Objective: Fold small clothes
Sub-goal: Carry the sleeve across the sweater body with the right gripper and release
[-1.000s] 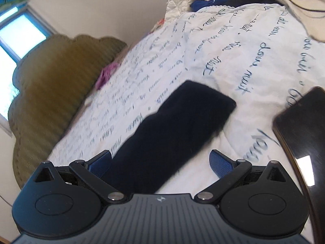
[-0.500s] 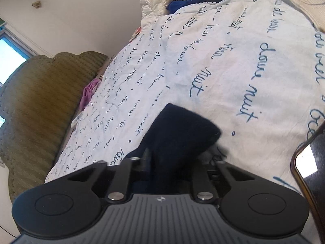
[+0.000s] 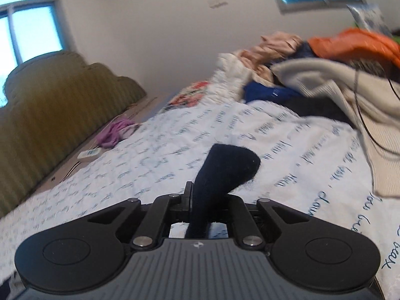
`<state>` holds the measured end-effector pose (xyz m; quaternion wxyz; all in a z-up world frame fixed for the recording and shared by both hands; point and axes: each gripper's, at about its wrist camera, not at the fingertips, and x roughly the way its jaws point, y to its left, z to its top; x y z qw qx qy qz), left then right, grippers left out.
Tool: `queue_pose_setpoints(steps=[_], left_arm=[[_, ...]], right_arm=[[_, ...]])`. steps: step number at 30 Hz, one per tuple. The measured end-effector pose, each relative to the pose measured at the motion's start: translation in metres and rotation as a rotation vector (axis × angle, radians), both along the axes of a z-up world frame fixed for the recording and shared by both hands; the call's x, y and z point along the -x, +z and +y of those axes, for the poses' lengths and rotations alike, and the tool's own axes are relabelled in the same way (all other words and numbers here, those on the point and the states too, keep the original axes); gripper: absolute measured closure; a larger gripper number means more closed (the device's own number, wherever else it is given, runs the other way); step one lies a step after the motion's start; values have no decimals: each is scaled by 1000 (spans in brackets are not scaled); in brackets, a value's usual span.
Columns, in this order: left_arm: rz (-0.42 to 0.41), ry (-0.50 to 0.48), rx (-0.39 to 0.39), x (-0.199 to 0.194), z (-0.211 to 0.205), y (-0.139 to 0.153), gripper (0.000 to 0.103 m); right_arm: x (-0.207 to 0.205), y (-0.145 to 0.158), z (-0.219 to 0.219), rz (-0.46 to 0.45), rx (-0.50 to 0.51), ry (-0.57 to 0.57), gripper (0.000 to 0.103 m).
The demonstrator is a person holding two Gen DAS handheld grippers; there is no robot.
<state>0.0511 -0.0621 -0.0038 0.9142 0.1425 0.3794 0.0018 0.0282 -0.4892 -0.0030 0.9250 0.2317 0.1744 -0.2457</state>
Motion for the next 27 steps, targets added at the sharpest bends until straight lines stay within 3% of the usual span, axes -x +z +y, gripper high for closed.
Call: queue_pose_setpoints(steps=[6,15,27], left_arm=[[-9,16,-1,-1,11,1,0],[-21,27,3,-1,28,1,0],[-85,47,-19,6,51,1,0]], right_arm=[[-16,14,80,14,135,163,95],[-36,-2,162,82,153,369,95],[-60,-9,262,146,220,526,95]])
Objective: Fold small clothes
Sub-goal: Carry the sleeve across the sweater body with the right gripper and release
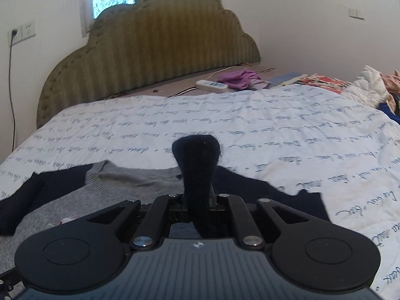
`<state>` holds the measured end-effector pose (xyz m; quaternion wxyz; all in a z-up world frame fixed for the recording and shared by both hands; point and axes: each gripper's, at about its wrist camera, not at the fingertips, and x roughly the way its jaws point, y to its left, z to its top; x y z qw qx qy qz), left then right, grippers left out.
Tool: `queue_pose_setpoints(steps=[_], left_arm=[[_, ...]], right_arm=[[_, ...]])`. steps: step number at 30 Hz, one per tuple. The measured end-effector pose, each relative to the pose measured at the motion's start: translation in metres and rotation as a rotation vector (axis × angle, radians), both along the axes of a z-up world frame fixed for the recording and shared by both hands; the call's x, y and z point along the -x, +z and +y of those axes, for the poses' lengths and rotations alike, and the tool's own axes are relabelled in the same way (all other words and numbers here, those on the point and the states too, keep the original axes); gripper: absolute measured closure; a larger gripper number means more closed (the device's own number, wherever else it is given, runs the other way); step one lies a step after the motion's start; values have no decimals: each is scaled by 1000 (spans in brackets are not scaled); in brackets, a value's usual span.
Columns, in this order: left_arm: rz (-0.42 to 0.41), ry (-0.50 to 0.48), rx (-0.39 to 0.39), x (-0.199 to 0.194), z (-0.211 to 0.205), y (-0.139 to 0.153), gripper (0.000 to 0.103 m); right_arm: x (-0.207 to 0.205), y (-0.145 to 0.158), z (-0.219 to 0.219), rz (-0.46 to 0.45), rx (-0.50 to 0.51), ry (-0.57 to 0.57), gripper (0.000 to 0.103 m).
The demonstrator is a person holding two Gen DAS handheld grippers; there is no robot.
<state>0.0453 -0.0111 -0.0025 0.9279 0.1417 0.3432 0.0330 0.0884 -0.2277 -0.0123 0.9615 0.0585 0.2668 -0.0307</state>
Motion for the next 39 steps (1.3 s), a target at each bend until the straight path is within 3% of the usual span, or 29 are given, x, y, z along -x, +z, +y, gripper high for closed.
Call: queue_pose_setpoints(steps=[9,22,35,38,39], left_arm=[[19,38,26,-4,27,-6,0],[26,103,22,-1,58,-9,0],[26,97,33,1,62,-7,0],[35,99,41,2,64,-7,0],[37,102,43,2,65,-7,0]], right_arm=[[-25,-16,49,75,48,49,95],[-34,-20,117,73,130,192,95],[-46,-26,133,91,119,201,94],[-55,-33,137,168,101,236,83],[-56,-36,137,193,75,254,72]])
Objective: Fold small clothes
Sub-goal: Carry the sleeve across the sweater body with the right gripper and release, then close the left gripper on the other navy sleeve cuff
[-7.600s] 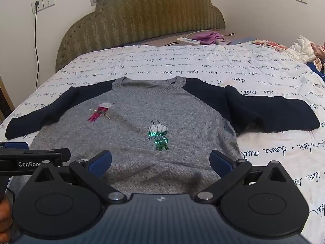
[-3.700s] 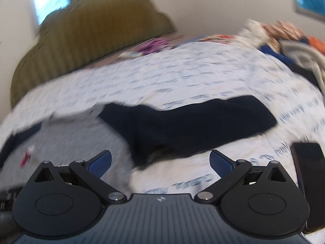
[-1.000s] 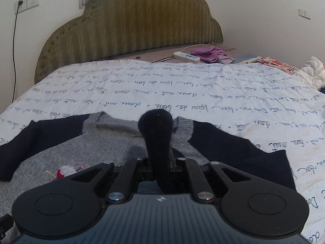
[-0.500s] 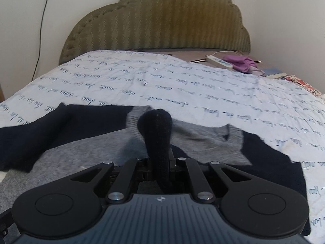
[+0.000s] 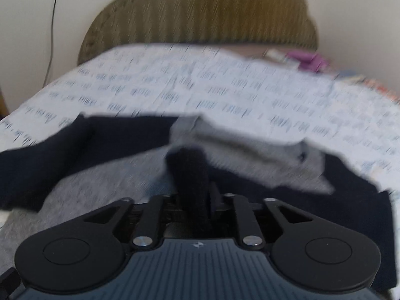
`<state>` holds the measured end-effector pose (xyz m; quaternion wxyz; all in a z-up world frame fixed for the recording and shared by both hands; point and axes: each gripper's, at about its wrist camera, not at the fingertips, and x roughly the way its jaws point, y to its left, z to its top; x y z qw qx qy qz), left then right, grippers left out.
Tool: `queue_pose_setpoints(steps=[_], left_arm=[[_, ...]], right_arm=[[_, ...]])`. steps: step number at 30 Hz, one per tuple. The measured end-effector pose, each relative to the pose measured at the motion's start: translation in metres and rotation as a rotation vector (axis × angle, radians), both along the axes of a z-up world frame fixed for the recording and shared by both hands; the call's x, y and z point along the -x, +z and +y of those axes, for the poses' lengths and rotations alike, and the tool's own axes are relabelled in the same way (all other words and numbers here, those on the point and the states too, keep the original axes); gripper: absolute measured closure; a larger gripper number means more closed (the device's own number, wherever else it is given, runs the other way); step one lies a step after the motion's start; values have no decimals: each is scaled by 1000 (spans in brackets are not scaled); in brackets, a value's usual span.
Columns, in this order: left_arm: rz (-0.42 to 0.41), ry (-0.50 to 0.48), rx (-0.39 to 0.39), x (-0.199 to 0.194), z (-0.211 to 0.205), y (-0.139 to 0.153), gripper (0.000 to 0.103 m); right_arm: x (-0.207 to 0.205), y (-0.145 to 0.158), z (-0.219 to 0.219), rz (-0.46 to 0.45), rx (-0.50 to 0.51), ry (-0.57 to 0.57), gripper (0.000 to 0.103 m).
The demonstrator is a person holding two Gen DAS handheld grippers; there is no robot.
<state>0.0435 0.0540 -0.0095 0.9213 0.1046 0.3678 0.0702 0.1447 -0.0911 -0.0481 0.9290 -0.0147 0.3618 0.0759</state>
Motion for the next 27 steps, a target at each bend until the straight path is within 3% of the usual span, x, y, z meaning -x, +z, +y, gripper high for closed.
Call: queue_pose_setpoints(steps=[2,4,8,11,17,24,27], left_arm=[[1,13,-1,0,3,0,0],[5,31,-4,-1,7,0,0],[18,63,11,-3,12,-2,0],[29,58,15,-3,12,-4,0],[23,83,17,-2,20,-7,0],[23,185,145,-10,59,-4,1],[21,253,249,-14,84,-5,4]], right_arm=[[6,1,-3,-1,-42,0,60],[15,6,-9,-22,-94,5,38],[26,8,-18,-20,-155,11,37],[21,-5,-12,55,-103,37,38],[41,12,-19,-4,-162,25,29],[69,10,-12,-59,-17,58,21],[73,1,-15,-32,-19,49,21]])
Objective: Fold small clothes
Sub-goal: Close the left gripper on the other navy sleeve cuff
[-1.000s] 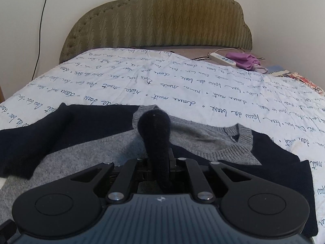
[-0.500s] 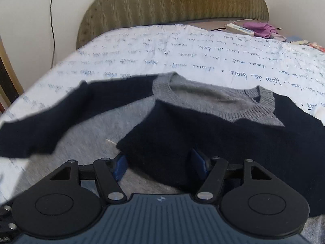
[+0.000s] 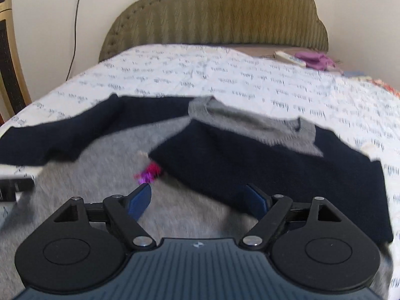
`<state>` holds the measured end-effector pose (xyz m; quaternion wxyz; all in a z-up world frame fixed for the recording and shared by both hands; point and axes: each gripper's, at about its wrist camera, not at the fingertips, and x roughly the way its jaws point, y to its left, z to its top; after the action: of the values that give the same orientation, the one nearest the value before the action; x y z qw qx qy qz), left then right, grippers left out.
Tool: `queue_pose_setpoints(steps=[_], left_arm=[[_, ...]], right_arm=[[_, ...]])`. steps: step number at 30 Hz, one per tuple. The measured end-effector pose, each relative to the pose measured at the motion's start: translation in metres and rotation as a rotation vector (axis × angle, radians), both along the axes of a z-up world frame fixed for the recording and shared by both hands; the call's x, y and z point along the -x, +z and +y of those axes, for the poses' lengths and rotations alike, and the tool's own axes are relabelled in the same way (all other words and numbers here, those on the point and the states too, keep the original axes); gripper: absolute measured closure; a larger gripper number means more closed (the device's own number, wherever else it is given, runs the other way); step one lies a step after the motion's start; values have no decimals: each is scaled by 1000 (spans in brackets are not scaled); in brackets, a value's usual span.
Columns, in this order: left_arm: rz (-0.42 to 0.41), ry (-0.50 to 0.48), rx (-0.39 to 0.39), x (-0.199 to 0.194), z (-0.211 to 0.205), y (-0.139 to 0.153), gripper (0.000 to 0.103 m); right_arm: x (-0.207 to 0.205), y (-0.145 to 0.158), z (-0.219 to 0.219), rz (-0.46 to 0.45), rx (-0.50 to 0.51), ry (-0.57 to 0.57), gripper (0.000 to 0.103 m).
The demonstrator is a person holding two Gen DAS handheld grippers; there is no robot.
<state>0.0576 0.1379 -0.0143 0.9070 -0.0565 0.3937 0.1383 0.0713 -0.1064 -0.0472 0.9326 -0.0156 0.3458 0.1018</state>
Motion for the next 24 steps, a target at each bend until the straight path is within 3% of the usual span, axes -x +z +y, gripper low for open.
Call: queue_pose_setpoints(steps=[4,8,12,17,24], left_arm=[[-27,123,228,-4,43,-6,9],[-90,222,395,-5,72,-7,9],[-128,278,484,-7,86,-6,11],[-179,335,590,-8,105,-11,11],[-243,409,626,-17,117,-14,17]], right_arm=[[1,-14,-6,35,-3,-7,1],[3,-26,-9,32,-16,-27,0],[15,-36,-11,-38,-31,-33,0],[13,-35,-12,-33,-37,-35,0],[13,-35,-11,-33,-34,-35,0]])
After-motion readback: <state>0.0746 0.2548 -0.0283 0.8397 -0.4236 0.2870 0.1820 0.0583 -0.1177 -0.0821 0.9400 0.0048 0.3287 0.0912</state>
